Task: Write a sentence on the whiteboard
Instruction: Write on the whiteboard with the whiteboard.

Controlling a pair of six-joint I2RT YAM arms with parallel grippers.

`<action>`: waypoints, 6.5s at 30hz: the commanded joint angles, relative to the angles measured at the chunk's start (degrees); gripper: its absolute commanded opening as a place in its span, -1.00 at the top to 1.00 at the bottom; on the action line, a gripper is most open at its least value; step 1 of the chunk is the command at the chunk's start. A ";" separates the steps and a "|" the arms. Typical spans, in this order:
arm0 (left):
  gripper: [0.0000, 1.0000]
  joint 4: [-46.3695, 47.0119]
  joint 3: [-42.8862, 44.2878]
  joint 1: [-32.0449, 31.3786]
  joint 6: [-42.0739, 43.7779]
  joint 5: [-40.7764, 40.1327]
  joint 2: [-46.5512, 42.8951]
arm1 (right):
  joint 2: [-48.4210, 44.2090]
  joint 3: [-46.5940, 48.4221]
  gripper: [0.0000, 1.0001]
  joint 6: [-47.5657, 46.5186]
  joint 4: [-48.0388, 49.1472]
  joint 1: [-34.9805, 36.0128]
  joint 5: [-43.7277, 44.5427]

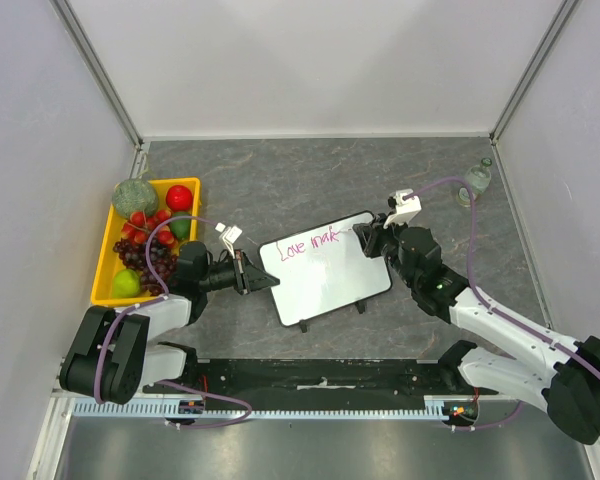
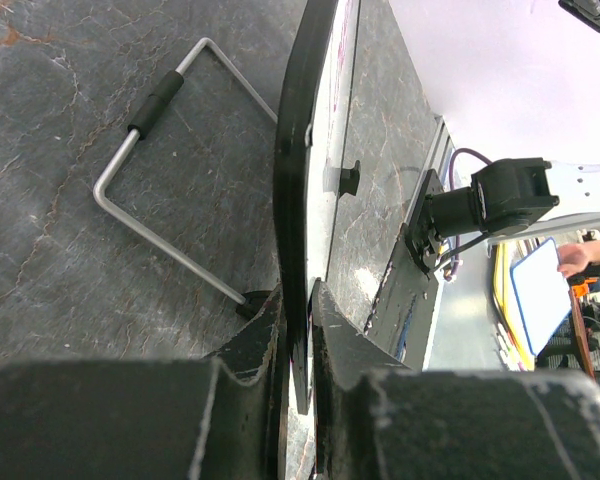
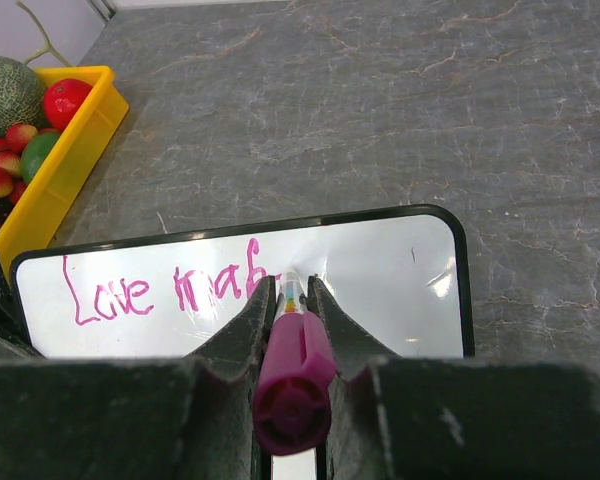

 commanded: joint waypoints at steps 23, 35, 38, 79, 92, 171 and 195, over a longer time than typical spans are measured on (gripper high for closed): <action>0.96 0.91 0.98 -0.08 1.48 -0.30 0.13 | -0.14 -0.03 1.00 -1.19 -0.37 -0.53 -4.53; 0.96 0.91 0.90 -0.17 1.48 -0.30 -0.14 | -2.25 -2.23 1.00 -1.28 -2.13 -0.53 -4.09; 0.96 0.91 0.90 -0.08 1.57 -0.30 -0.05 | -2.52 -2.67 1.00 -1.45 -2.57 -0.53 -3.48; 0.96 0.91 0.90 -0.25 1.57 -0.30 -0.14 | -1.64 1.46 1.00 -1.45 1.12 -2.55 0.04; 0.96 0.99 0.90 0.01 1.48 -0.38 -0.05 | -0.76 -0.21 1.00 -0.75 1.82 -2.90 -3.48; 0.96 0.91 0.98 -0.17 1.57 -0.38 0.04 | -5.24 -4.43 1.00 4.35 3.76 -12.92 -12.27; 0.96 0.91 0.98 -0.08 1.57 -0.38 0.13 | -9.55 -9.00 1.00 3.38 0.86 -13.10 -13.06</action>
